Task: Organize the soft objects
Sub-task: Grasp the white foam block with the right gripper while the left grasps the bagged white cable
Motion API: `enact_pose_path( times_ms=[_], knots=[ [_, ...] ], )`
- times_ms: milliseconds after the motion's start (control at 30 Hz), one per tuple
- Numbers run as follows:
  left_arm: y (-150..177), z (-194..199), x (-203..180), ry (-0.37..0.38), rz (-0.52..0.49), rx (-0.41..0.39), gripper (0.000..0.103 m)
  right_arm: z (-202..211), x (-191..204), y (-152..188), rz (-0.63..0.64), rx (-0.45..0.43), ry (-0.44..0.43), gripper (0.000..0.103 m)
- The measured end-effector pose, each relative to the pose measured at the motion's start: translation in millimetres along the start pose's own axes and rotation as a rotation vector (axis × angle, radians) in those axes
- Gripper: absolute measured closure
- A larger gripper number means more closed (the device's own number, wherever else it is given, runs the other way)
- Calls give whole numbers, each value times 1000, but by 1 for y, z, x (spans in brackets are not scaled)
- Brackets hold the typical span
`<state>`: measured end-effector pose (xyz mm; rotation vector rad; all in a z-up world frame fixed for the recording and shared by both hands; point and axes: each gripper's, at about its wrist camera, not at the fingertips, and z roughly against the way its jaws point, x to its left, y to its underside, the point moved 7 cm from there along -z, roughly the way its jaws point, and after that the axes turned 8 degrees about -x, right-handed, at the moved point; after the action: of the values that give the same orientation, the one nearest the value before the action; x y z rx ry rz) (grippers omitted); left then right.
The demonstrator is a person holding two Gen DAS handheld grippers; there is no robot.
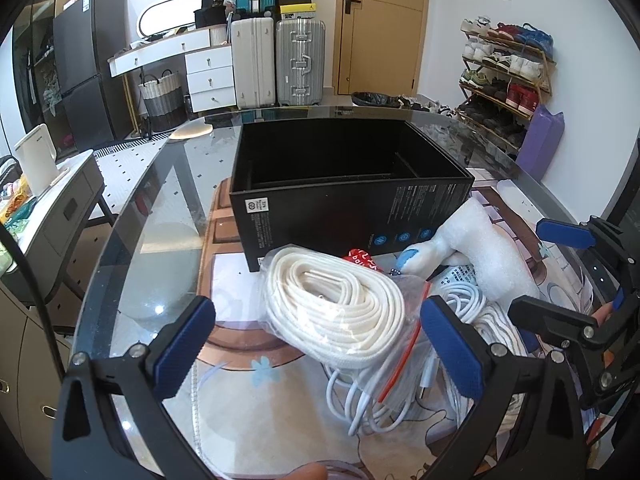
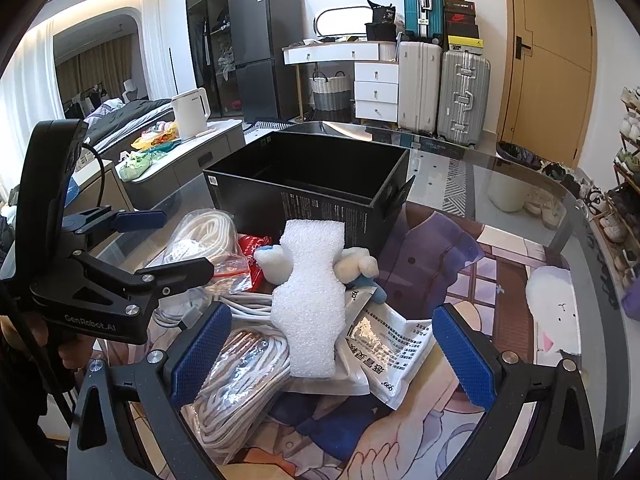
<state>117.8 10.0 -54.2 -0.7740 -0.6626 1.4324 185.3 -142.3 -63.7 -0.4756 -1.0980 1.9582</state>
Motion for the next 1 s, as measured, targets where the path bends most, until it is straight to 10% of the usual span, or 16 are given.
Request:
enact_pose_path(
  times_ms=[767,1000],
  knots=[
    [0,-13,1,69,17,48,1,-20,6,3,12,53,-30,18],
    [-1,-13,-1,92,8,53,24,-23,9,4,14,60,-52,26]
  ],
)
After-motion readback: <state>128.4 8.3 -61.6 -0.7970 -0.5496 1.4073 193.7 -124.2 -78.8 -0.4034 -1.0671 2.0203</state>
